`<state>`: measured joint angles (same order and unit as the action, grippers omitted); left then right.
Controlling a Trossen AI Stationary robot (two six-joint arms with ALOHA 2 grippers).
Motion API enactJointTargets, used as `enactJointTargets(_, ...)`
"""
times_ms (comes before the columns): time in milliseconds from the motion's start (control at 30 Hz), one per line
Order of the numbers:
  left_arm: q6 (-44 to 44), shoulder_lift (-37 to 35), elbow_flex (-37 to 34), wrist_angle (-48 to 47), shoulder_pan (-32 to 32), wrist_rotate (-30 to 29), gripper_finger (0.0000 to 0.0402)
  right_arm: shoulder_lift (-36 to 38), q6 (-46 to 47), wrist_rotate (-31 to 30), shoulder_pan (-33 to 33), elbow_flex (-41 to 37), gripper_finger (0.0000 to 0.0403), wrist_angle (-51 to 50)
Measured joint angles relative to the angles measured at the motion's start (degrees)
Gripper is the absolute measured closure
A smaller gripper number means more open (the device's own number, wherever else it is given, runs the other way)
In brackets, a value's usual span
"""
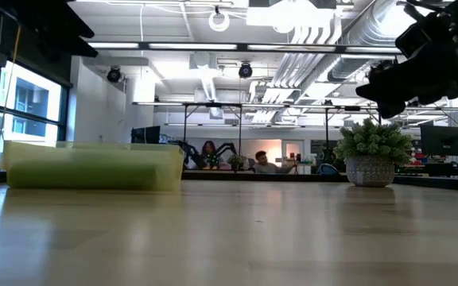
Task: Roll microfiber towels into tight, uniform cylinder then place into a basket
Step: Return to Home Position
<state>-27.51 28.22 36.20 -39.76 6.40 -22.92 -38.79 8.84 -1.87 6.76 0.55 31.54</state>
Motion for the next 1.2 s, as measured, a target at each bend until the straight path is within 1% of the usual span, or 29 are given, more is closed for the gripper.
enactJointTargets(233, 3.04, 0.96, -12.56, 21.88, 0.84, 2.25, 0.0197, -0.02, -0.29, 0.0, 0.0, 0.01, 0.0256, 0.05)
enactJointTargets(367, 5.32, 1.58, -17.97, 32.85, 0.85, 2.8, 0.0197, -0.08, -0.29, -0.12, 0.0, 0.01, 0.0256, -0.01)
enactJointTargets(567, 9.6, 1.44, -24.68, 44.27, 0.85, 1.89, 0.0197, -0.11, 0.13, -0.5, 0.0, 0.01, 0.0256, -0.43)
enactJointTargets(633, 11.38, 1.32, -26.99, 46.82, 0.83, 0.26, 0.0197, -0.11, 0.15, -0.52, 0.0, 0.01, 0.0256, -0.99)
enactJointTargets(700, 11.51, 0.92, -28.37, 47.52, 0.81, -2.02, 0.0197, -0.11, 0.15, -0.52, 0.0, 0.01, 0.0256, -1.6)
enactJointTargets(767, 11.04, 0.31, -29.48, 48.89, 0.81, -3.06, 0.0197, -0.13, 0.13, -0.52, 0.0, 0.01, 0.0256, -2.61)
enactJointTargets(933, 9.13, -0.71, -32.87, 51.53, 0.81, -3.39, 0.0197, -0.11, 0.15, -0.52, 0.0, 0.01, 0.0256, -5.83)
enactJointTargets(1033, 8.33, -0.71, -35.55, 56.02, 0.81, -3.45, 0.0197, -0.11, 0.15, -0.51, 0.0, 0.01, 0.0256, -8.32)
enactJointTargets(1200, 9.41, -0.71, -35.53, 56.04, 0.76, -4.46, 0.0197, -0.12, 0.15, -0.51, 0.0, 0.01, 0.0256, -12.78)
